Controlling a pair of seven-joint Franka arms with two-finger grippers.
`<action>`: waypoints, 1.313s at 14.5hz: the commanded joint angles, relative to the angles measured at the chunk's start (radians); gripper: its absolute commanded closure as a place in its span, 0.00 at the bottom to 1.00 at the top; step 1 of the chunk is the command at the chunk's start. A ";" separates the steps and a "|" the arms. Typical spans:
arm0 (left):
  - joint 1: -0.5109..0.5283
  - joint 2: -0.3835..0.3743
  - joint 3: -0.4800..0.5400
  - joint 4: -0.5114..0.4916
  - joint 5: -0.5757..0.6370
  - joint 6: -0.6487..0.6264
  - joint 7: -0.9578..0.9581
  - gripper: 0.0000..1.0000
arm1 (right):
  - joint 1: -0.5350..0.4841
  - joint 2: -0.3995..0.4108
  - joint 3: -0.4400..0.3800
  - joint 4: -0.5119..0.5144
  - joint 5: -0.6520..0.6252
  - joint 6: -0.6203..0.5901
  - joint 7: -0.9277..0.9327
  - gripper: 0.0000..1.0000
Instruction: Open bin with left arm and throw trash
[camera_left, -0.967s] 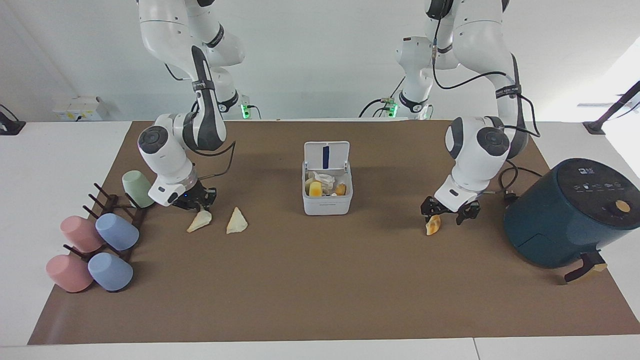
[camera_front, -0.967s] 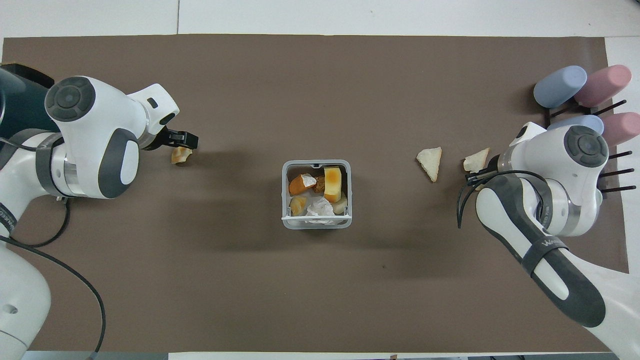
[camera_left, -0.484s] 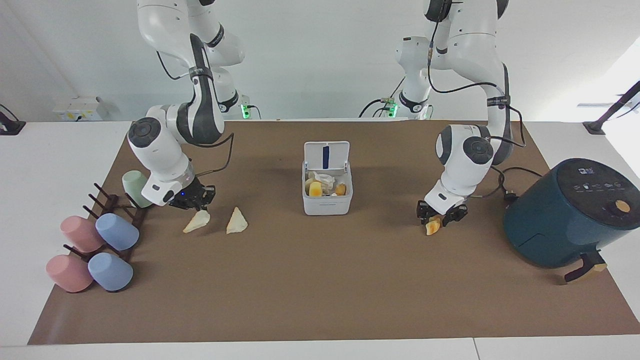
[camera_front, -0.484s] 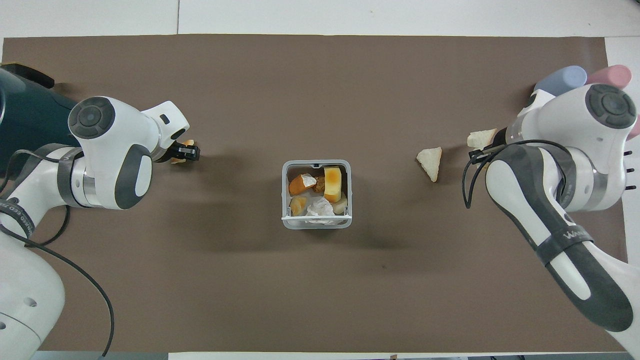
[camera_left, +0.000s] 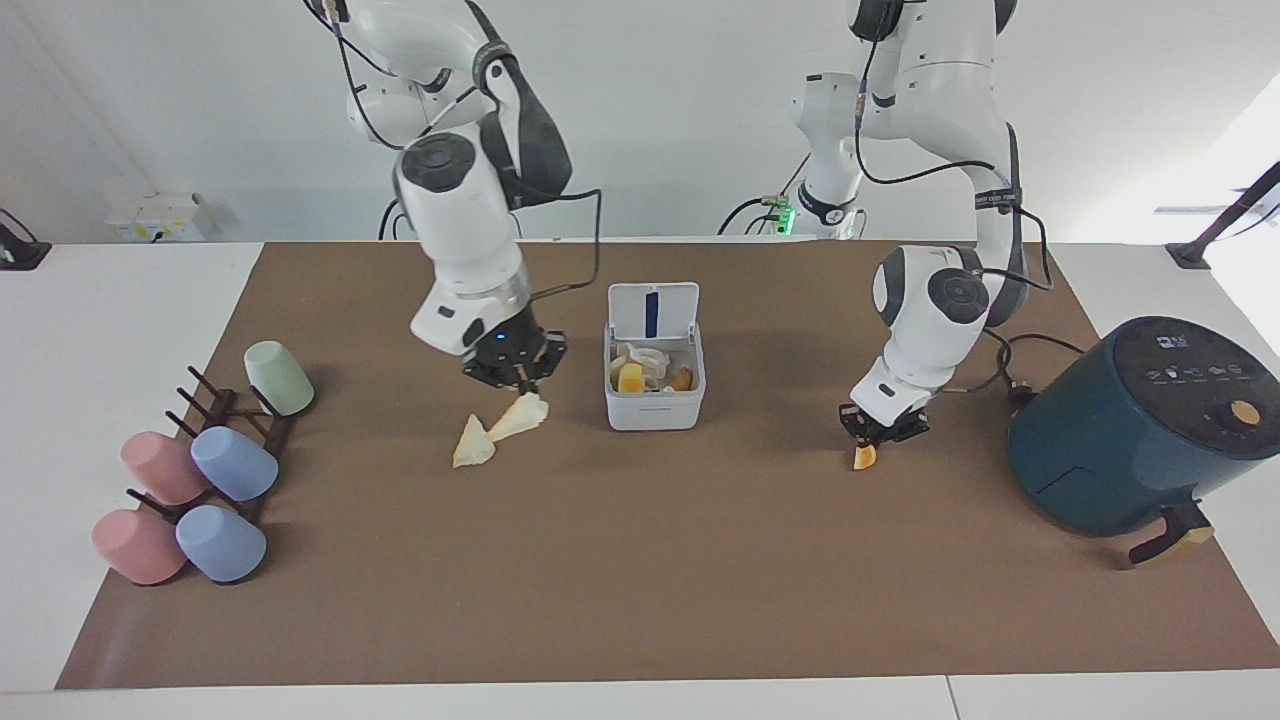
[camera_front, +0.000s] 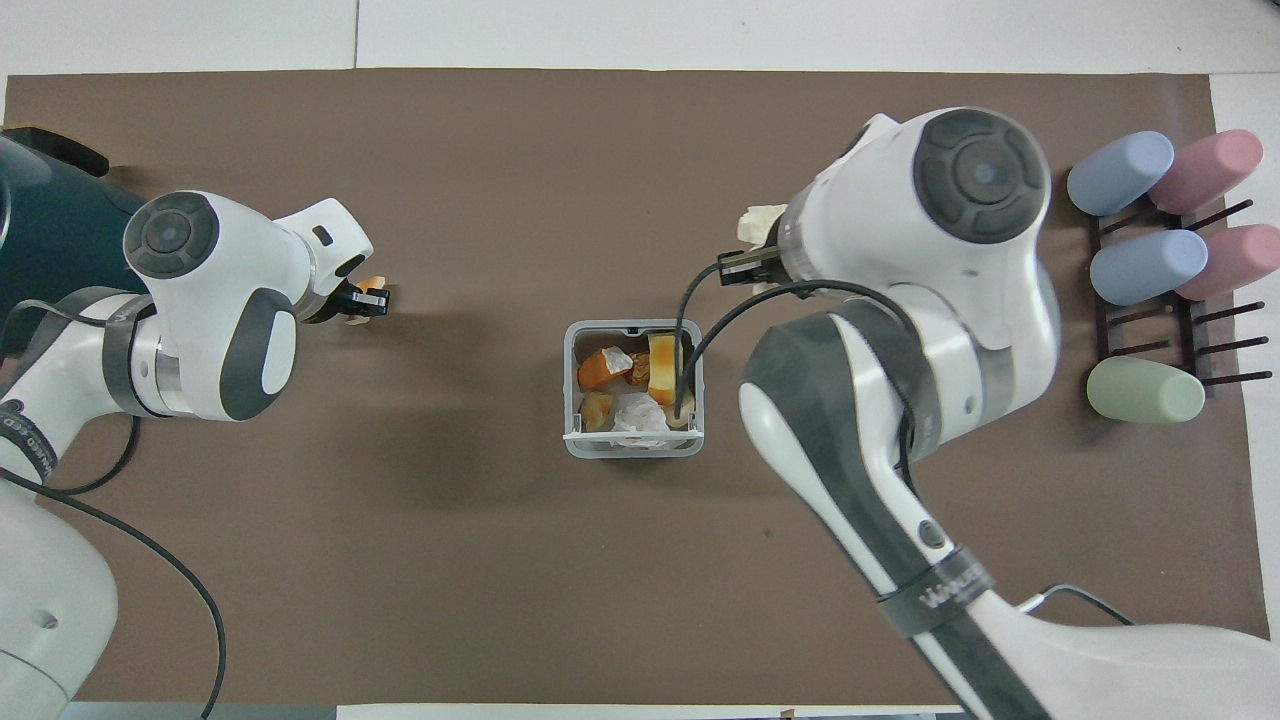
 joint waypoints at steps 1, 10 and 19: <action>0.007 -0.095 0.009 -0.032 0.022 -0.048 -0.004 1.00 | 0.079 0.034 -0.005 0.025 0.008 0.066 0.111 1.00; 0.024 -0.329 0.015 0.030 0.021 -0.341 -0.005 1.00 | 0.226 0.035 -0.005 -0.121 0.005 0.225 0.248 1.00; 0.006 -0.405 0.009 0.030 0.021 -0.427 -0.034 1.00 | 0.249 0.001 -0.005 -0.187 0.002 0.161 0.533 1.00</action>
